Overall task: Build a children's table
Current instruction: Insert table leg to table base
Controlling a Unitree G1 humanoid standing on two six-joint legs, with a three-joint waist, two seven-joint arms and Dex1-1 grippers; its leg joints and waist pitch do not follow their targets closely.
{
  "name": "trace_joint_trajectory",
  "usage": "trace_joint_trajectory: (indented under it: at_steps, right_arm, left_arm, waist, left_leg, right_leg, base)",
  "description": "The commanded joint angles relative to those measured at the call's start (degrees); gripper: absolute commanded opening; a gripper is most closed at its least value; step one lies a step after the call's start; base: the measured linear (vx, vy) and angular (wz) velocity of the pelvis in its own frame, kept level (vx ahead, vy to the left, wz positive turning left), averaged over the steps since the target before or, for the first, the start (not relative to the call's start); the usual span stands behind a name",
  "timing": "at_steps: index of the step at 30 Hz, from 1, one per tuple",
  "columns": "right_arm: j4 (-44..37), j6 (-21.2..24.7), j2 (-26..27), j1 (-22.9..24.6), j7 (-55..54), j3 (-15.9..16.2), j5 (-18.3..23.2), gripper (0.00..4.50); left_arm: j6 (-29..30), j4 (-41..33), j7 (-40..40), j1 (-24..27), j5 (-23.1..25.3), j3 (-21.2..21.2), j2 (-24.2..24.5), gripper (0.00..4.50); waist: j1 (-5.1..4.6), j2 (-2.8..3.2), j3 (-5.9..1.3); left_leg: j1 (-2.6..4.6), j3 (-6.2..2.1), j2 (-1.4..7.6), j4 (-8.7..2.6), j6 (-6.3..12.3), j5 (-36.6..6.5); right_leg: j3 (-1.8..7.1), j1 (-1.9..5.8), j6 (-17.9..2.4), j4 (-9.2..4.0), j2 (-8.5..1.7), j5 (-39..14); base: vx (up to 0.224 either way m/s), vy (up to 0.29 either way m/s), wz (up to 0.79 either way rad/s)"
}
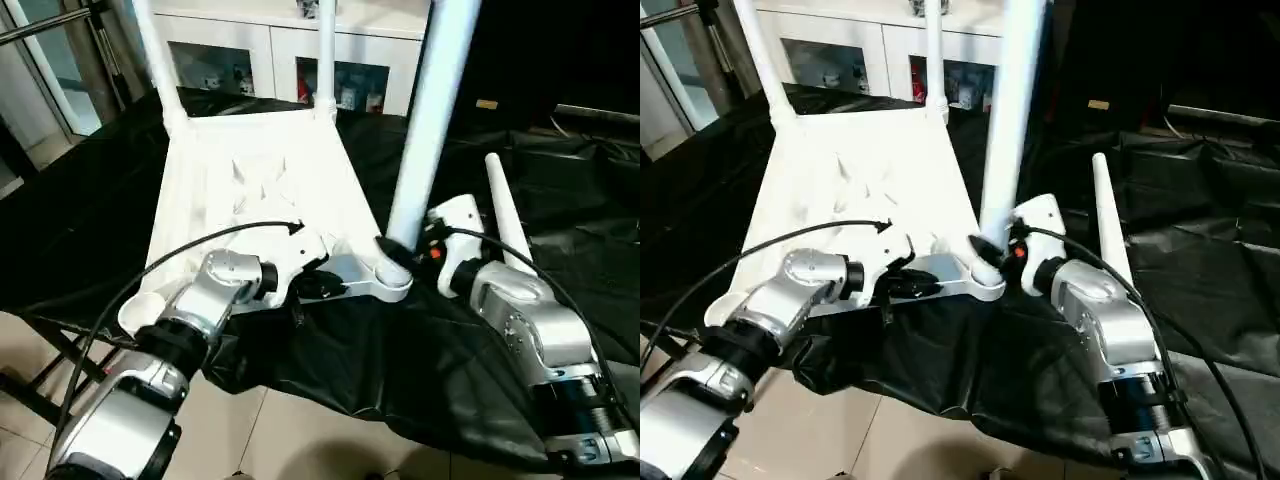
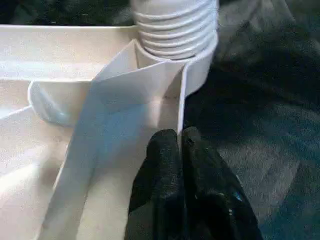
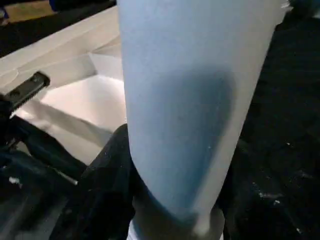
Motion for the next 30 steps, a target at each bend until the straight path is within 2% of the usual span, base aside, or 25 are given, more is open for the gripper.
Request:
trace_joint_trajectory:
  at_steps: [1, 2, 3, 9, 16, 17, 19, 20, 21, 24, 28, 30]
  right_arm:
    - [0.5, 0.2, -0.4, -1.3, 0.7, 0.1, -0.1, 1.89]
    - [0.8, 0.2, -0.4, -1.5, 0.9, 0.1, -0.2, 1.89]
    - [1.0, 0.2, -0.4, -1.6, 1.0, 0.1, -0.2, 1.89]
    - [3.4, 0.3, -0.4, -2.6, 2.0, 0.6, -0.5, 1.89]
    - [4.5, 0.9, -0.6, -3.0, 3.1, 1.0, -0.6, 1.89]
    - [4.8, 0.7, -0.5, -3.0, 3.2, 1.0, -0.7, 1.89]
    - [5.0, 0.6, -0.5, -3.0, 3.2, 1.1, -0.7, 1.89]
    - [5.2, 0.5, -0.5, -3.0, 3.2, 1.1, -0.8, 1.89]
    - [5.4, 0.4, -0.4, -3.0, 3.2, 1.1, -0.8, 1.89]
    - [5.6, 0.4, -0.3, -3.1, 3.2, 1.1, -0.8, 1.89]
    - [5.6, 0.4, 0.0, -3.0, 3.2, 1.0, -0.8, 1.89]
    - [5.7, 0.3, 0.0, -2.9, 3.2, 1.0, -0.9, 1.89]
  left_arm:
    - [0.5, 0.9, -0.4, -0.1, 1.6, -1.4, 0.6, 0.05]
    - [0.4, 1.1, -0.5, -0.1, 1.7, -1.5, 0.6, 0.05]
    - [0.3, 1.3, -0.6, -0.2, 1.8, -1.3, 0.5, 0.02]
    - [0.7, 1.2, -3.2, 0.0, 1.9, -1.1, 0.7, 0.00]
    - [0.1, 0.5, -4.3, 0.4, 2.2, -1.1, 1.0, 0.00]
    - [0.0, 0.4, -4.1, 0.5, 2.2, -0.8, 1.0, 0.00]
    - [0.2, 0.4, -3.9, 0.6, 2.0, -0.5, 0.9, 0.00]
    - [0.4, 0.4, -3.6, 0.6, 1.9, -0.2, 0.8, 0.45]
    - [0.7, 0.5, -3.9, 0.6, 1.6, 0.0, 0.7, 0.56]
    - [0.8, 1.0, -3.1, 0.5, 2.0, 0.1, 0.7, 0.66]
    - [0.5, 1.8, -2.5, 0.3, 2.6, 0.4, 0.8, 0.73]
    - [0.5, 1.9, -2.8, 0.2, 2.5, 0.4, 0.9, 0.73]
  waist:
    - [0.25, 0.05, -4.53]
    - [0.07, -0.47, -4.51]
    - [0.08, -0.21, -4.51]
    - [-0.04, -0.22, -4.43]
    - [-0.36, -0.19, -4.43]
    - [-0.39, -0.50, -4.42]
    - [-0.33, -0.33, -4.40]
    - [-0.32, -0.29, -4.37]
    - [-0.34, -0.32, -4.38]
    - [-0.31, -0.36, -4.36]
    - [-0.27, -0.06, -4.31]
    - [-0.28, -0.21, -4.33]
  left_leg:
    - [-0.68, 0.24, 0.92, -4.11, 3.18, -5.3]
    - [-0.79, 0.34, 0.85, -4.04, 3.24, -5.2]
    - [-0.75, 0.35, 0.82, -4.02, 3.30, -5.2]
    - [-0.72, 0.40, 0.78, -4.01, 3.45, -5.5]
    - [-0.71, 0.36, 0.87, -4.01, 3.53, -5.6]
    - [-0.74, 0.41, 0.84, -4.01, 3.61, -5.6]
    - [-0.71, 0.43, 0.81, -4.01, 3.62, -5.6]
    - [-0.70, 0.40, 0.83, -4.02, 3.60, -5.7]
    - [-0.72, 0.38, 0.86, -4.04, 3.54, -5.6]
    - [-0.67, 0.46, 0.74, -4.02, 3.55, -5.8]
    - [-0.57, 0.36, 0.84, -4.11, 3.39, -6.3]
    - [-0.66, 0.38, 0.79, -4.09, 3.38, -6.3]
  right_leg:
    - [2.90, 5.23, -7.8, -4.56, -2.80, -15.3]
    - [2.91, 5.32, -8.1, -4.57, -2.78, -15.0]
    - [2.91, 5.32, -8.4, -4.52, -2.86, -15.2]
    - [2.84, 5.22, -7.7, -4.84, -2.81, -17.4]
    - [2.89, 5.25, -8.4, -4.65, -2.80, -16.1]
    - [2.87, 5.28, -8.3, -4.68, -2.78, -16.5]
    - [2.85, 5.24, -8.1, -4.80, -2.84, -17.4]
    - [2.84, 5.21, -8.1, -4.80, -2.84, -17.6]
    - [2.85, 5.23, -8.0, -4.76, -2.84, -17.6]
    - [2.82, 5.16, -7.5, -4.94, -2.77, -18.6]
    - [2.76, 5.05, -7.2, -5.06, -2.77, -19.4]
    - [2.76, 5.12, -7.2, -5.09, -2.78, -19.3]
  base:
    - [0.000, 0.000, 0.00]
    - [0.000, 0.000, 0.00]
    - [0.000, 0.000, 0.00]
    - [0.000, 0.000, 0.00]
    - [0.000, 0.000, 0.00]
    - [0.000, 0.000, 0.00]
    - [0.000, 0.000, 0.00]
    - [0.000, 0.000, 0.00]
    - [0.000, 0.000, 0.00]
    - [0.000, 0.000, 0.00]
    - [0.000, 0.000, 0.00]
    - [0.000, 0.000, 0.00]
